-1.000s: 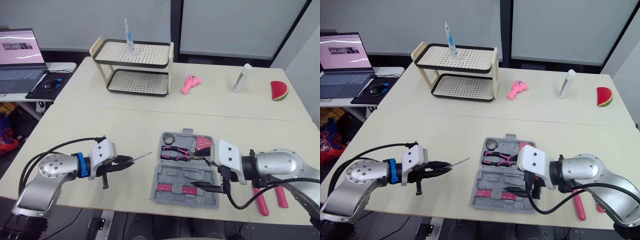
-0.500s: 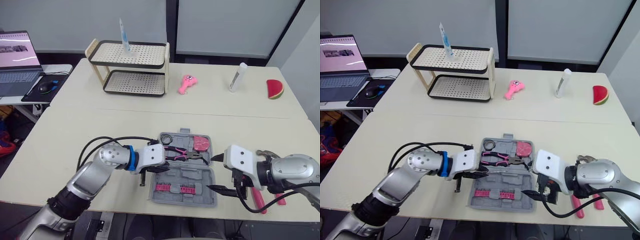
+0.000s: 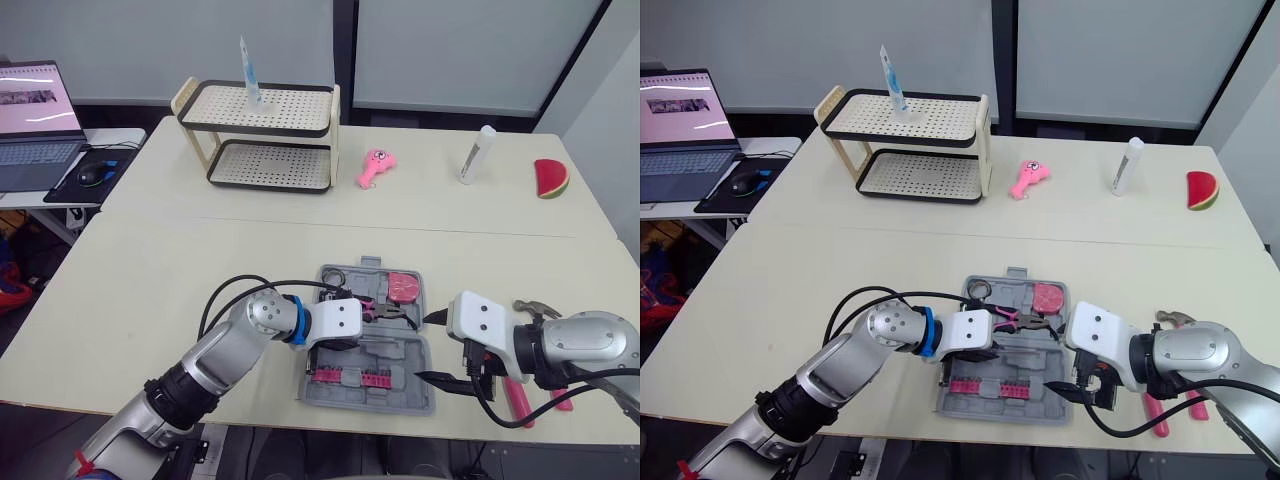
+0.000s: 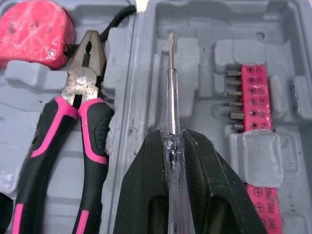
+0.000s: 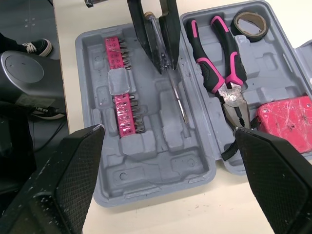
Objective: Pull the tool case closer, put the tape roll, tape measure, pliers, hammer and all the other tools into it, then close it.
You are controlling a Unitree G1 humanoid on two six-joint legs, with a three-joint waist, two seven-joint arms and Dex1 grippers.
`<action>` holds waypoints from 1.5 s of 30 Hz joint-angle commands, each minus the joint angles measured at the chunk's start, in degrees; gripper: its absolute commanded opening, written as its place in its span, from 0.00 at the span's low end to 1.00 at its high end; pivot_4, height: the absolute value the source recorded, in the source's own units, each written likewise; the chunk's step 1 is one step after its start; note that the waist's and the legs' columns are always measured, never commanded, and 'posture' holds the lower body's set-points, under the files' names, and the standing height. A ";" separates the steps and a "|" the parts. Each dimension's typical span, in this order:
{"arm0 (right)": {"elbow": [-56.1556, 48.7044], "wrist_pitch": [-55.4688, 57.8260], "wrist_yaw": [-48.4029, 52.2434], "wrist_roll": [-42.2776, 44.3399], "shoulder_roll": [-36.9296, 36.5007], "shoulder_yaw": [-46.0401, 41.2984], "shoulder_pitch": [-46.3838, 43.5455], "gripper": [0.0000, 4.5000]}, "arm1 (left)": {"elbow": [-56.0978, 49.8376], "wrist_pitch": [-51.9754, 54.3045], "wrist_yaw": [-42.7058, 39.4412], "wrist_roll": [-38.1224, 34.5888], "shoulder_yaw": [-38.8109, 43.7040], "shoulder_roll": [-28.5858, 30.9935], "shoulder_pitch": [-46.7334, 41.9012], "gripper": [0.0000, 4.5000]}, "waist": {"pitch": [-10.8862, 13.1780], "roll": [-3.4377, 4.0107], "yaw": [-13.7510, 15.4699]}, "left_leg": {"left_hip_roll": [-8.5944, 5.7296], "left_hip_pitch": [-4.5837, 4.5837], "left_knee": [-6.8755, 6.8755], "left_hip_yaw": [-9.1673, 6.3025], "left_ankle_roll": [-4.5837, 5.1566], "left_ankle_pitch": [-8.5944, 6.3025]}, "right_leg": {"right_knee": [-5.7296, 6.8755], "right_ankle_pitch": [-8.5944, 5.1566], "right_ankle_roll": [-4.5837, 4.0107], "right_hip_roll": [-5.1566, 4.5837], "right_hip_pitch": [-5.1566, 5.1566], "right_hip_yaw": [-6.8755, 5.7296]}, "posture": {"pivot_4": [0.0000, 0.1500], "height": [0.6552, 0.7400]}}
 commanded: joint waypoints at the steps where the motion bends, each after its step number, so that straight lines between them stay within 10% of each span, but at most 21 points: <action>1: -2.05 0.31 -0.41 0.50 0.03 -0.31 -0.67 1.00 | -0.20 -1.60 -1.41 0.30 -0.48 -0.05 -0.96 0.04 | 0.00 0.00 0.00 | 0.00 0.00 0.00 0.00 0.00 0.00 | 0.00 0.00 0.00 0.00 0.00 0.00 | 1.00 0.94; 24: -2.51 1.21 -1.04 0.88 0.66 -0.44 -0.71 1.00 | 2.61 -2.79 -2.01 2.50 -0.40 -2.23 -2.39 0.04 | 0.00 0.00 0.00 | 0.00 0.00 0.00 0.00 0.00 0.00 | -0.01 0.00 0.00 0.00 0.00 0.00 | 1.00 0.94; 36: -3.27 1.52 -1.84 1.28 1.63 -0.65 -0.20 1.00 | -0.07 -2.12 -1.19 0.67 2.46 -3.52 -2.29 0.89 | 0.00 0.00 0.00 | 0.00 -0.01 0.00 0.00 0.00 0.00 | 0.00 0.00 0.00 0.00 0.00 0.00 | 1.00 0.94; 40: -3.24 1.51 -2.09 1.37 1.95 -0.74 -0.27 1.00 | -0.54 -2.09 -1.34 -1.45 4.66 -3.38 -1.36 0.89 | 0.00 0.00 -0.01 | 0.00 0.00 0.00 0.00 0.00 0.00 | 0.00 0.00 0.00 0.00 0.00 0.00 | 1.00 0.94; 45: -3.17 1.36 -2.31 1.53 2.60 -0.74 -0.57 1.00 | 1.11 -2.41 -3.32 -3.01 5.02 -2.09 -1.08 0.62 | 0.00 0.00 -0.01 | 0.00 0.00 0.00 0.00 0.00 0.00 | 0.00 0.00 0.00 0.00 0.00 0.00 | 1.00 0.94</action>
